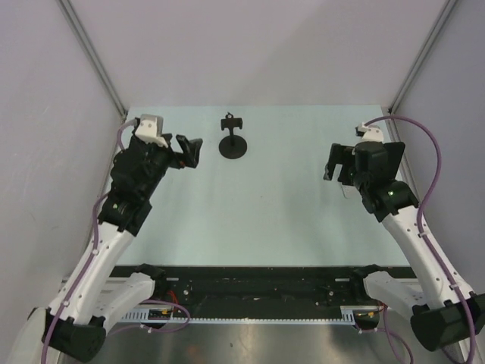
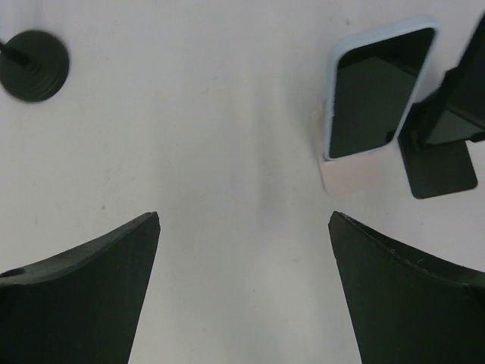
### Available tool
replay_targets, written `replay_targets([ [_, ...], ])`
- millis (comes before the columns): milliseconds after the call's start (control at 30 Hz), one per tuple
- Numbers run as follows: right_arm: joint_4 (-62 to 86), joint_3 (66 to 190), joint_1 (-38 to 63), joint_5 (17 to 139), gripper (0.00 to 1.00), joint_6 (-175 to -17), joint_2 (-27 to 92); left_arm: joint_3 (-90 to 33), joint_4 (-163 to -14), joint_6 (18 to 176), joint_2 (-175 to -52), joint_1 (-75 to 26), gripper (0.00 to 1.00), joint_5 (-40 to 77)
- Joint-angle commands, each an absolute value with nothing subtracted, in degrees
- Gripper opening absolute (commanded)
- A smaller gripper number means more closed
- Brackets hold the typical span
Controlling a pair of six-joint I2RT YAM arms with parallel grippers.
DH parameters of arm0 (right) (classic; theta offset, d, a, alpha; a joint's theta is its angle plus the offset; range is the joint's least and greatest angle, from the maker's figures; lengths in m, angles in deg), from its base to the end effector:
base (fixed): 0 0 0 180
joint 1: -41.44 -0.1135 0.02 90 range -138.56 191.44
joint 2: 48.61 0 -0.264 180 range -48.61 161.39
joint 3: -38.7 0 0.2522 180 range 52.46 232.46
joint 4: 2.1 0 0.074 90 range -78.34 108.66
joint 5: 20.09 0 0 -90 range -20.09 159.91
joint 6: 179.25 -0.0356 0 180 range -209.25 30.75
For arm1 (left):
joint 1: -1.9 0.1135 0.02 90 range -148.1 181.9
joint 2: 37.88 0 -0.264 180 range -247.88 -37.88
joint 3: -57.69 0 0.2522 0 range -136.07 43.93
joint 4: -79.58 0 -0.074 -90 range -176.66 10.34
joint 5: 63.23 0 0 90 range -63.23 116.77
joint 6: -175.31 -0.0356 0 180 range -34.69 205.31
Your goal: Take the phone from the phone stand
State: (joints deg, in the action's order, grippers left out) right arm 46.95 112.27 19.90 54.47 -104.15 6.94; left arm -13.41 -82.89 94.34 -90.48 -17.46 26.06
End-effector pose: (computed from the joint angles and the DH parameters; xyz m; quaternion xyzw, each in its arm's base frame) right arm 0.1926 0.0658 0.3534 0.0161 0.8650 0.0414 0.4998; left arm 0.1965 -0.0695 0.4051 0.0675 0.6978 -0.1791 0.6902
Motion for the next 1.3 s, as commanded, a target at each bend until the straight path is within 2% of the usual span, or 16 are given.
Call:
replay_targets([
  [0,41.1,114.8,30.2,60.9,1.0,-106.0,10.4,-5.2,-81.2,94.7,-82.9,-17.4,1.0,23.8],
  [167,32.8,114.8,35.4,58.7,1.0,-102.4,15.1,0.5,-80.8,93.6,-76.5,-18.7,1.0,24.7],
  [300,27.3,114.7,39.7,62.1,1.0,-98.1,19.8,2.5,-79.8,90.2,-72.2,-21.8,1.0,32.4],
  [433,23.9,114.7,44.0,66.7,1.0,-92.4,22.9,3.0,-79.8,89.3,-70.0,-24.3,1.0,33.9],
  [733,17.7,114.8,47.5,74.8,1.0,-87.4,25.8,3.3,-79.9,88.5,-69.0,-27.6,1.0,33.5],
  [1267,12.3,114.8,49.4,78.2,1.0,-85.7,34.2,3.2,-80.0,88.3,-69.0,-27.7,1.0,31.8],
])
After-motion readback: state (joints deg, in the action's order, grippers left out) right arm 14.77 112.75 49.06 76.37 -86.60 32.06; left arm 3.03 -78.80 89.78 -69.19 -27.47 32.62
